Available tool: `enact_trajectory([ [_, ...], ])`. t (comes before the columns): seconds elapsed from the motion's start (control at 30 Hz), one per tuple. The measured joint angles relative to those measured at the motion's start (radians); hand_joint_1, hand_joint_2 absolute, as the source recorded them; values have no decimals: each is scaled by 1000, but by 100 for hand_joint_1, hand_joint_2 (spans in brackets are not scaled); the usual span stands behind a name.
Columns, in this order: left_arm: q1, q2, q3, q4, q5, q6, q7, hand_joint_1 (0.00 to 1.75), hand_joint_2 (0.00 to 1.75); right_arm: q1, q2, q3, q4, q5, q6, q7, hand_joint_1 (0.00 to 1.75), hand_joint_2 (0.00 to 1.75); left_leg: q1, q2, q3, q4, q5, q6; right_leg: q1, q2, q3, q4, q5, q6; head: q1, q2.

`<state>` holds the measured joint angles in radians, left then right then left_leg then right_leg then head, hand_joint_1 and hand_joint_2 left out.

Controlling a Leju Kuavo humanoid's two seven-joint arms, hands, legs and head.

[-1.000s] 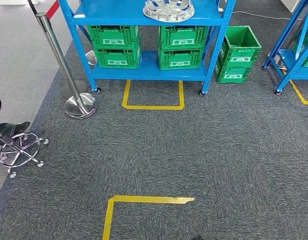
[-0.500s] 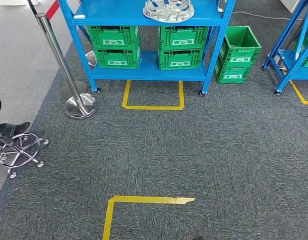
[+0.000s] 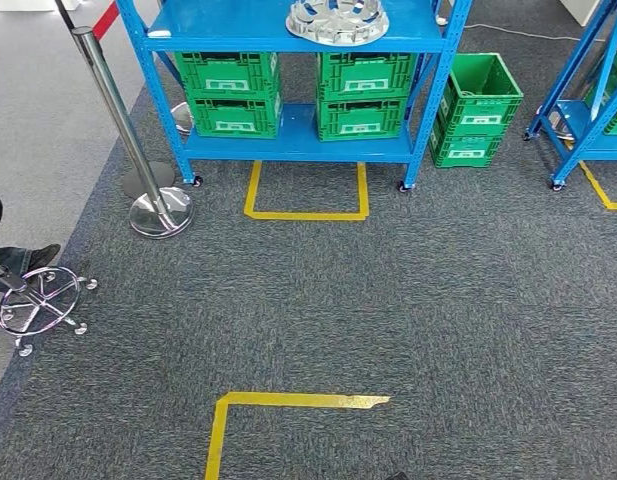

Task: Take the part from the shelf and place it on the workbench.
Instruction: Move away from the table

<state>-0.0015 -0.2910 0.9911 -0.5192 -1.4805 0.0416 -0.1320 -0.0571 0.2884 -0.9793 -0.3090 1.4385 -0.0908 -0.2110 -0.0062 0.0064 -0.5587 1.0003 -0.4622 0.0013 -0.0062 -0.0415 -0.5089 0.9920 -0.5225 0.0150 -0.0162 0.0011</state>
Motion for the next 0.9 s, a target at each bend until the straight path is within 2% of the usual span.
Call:
enact_trajectory([
  [0.1, 0, 0, 0, 0, 0, 1, 5, 0, 0, 0, 0, -1, 0, 1, 0, 0, 0, 0, 0, 0, 0, 0, 0, 0, 0, 0, 0, 0, 0, 0, 0, 0],
  [0.17, 0, -1, 0, -2, 0, 5, 14, 0, 0, 0, 0, -1, 0, 2, 0, 0, 0, 0, -2, 0, 0, 3, -2, 4, -2, 0, 1, -1, 1, 4, 0, 0],
  [0.33, 3, -5, 0, -18, 0, 9, 24, 0, 0, -2, 1, -4, 0, 6, 1, 0, 0, 0, -7, 0, -1, 1, -7, 21, -7, -2, 7, -7, 1, 17, -1, 0],
  [0.4, 4, -8, -1, -26, 0, 8, 26, 0, 0, -4, 2, -7, 0, 8, 1, 0, 0, 0, -2, -1, 10, -18, 0, 30, -7, 7, 4, 2, -8, 24, 1, 0],
  [0.47, 4, -13, -2, -31, 0, 5, 27, 0, 0, -5, 3, -10, 0, 8, 2, 0, 0, 0, 4, -3, 22, -33, 6, 37, -7, 26, -37, 81, -49, 27, 6, 0],
  [0.53, 5, -16, -2, -35, 0, 2, 27, 0, 0, -4, 3, -13, 0, 9, 3, 1, 0, 0, 4, -6, 25, -33, 3, 40, -8, 36, -113, 217, -103, 30, 10, 0],
  [0.57, 6, -16, -2, -36, 0, 1, 27, 0, 0, -2, 3, -14, 0, 9, 4, 1, 0, 0, 4, -8, 27, -33, 1, 40, -9, 38, -145, 266, -112, 32, 11, 0],
  [0.6, 7, -16, -2, -37, 0, 1, 27, 0, 0, 0, 3, -15, 0, 9, 4, 2, 0, 0, 4, -11, 31, -32, -2, 38, -11, 38, -162, 281, -101, 34, 11, 0],
  [0.63, 8, -17, -3, -38, 0, 1, 27, 0, 0, 1, 2, -17, 0, 10, 4, 2, 0, 0, 5, -14, 36, -31, -7, 34, -13, 38, -158, 255, -68, 36, 11, 0],
  [0.7, 9, -17, -5, -39, 0, 0, 27, 0, 0, 3, 2, -18, 0, 12, 4, 2, 0, 0, 7, -19, 47, -26, -20, 22, -18, 40, -107, 128, 15, 40, 12, 0],
  [0.73, 8, -17, -6, -40, 0, 0, 27, 0, 0, 1, 2, -18, 0, 12, 4, 2, 0, 0, 6, -21, 50, -20, -28, 15, -19, 42, -80, 71, 36, 37, 14, 0],
  [0.77, 8, -17, -8, -41, 0, 0, 27, 0, 0, 1, 2, -19, 0, 13, 5, 2, 0, 0, 5, -22, 50, -16, -34, 9, -19, 45, -62, 36, 43, 33, 15, 0],
  [0.8, 8, -16, -9, -42, 0, 0, 27, 0, 0, 0, 2, -19, 0, 13, 6, 2, 0, 0, 4, -23, 49, -12, -38, 3, -18, 47, -54, 26, 36, 26, 15, 0],
  [0.9, 8, -15, -12, -45, 0, 0, 27, 0, 0, 1, 2, -23, 0, 15, 6, 3, 0, 0, 9, -21, 48, 0, -51, -10, -15, 46, -50, 25, 28, 4, 10, 0],
])
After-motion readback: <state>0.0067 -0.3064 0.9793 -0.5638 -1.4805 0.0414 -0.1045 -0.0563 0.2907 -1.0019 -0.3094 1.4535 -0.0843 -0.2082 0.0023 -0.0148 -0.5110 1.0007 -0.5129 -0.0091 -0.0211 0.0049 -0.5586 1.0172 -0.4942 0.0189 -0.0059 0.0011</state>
